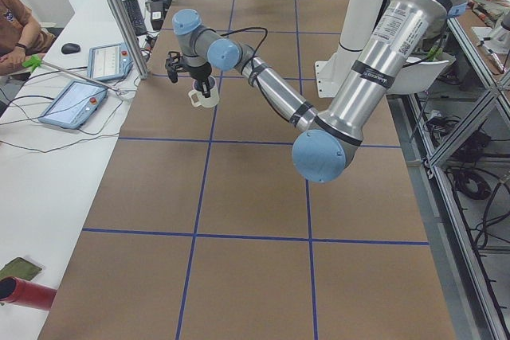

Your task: Left arm hands cup to right arm to dump lemon

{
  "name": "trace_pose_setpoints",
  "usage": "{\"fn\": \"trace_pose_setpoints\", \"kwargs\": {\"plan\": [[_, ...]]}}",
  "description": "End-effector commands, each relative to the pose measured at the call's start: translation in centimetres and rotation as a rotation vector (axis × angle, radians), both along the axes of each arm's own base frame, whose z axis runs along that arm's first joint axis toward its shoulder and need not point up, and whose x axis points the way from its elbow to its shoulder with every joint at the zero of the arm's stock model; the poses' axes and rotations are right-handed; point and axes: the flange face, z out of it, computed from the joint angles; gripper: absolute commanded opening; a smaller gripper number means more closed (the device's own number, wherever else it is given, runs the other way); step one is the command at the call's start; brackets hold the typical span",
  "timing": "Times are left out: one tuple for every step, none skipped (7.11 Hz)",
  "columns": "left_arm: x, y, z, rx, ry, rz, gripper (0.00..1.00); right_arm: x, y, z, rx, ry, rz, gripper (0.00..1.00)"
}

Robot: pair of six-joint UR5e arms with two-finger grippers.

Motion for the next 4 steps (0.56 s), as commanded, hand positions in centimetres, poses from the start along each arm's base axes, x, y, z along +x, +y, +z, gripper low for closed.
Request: {"fn": "trace_pose_setpoints", "kwargs": {"plan": [[4.0,0.0,-3.3,-0.042,0.012,-0.008,0.0,-4.1,-1.8,0.1,0.053,-0.184,0.053,1.0],[5.1,-0.1,-4.5,-0.056,0.018,-0.013,0.0,-7.0,-1.5,-2.9,0.062,-0.257,0.052,1.0],[6.5,0.3,-6.2,-0.084,0.029,-0.026,0.0,-10.6,-1.2,-6.7,0.086,-0.304,0.057,1.0],[7.9,0.1,-8.8,-0.123,0.043,-0.055,0.0,-13.4,0.2,-9.4,0.184,-0.327,0.13,1.0]]}}
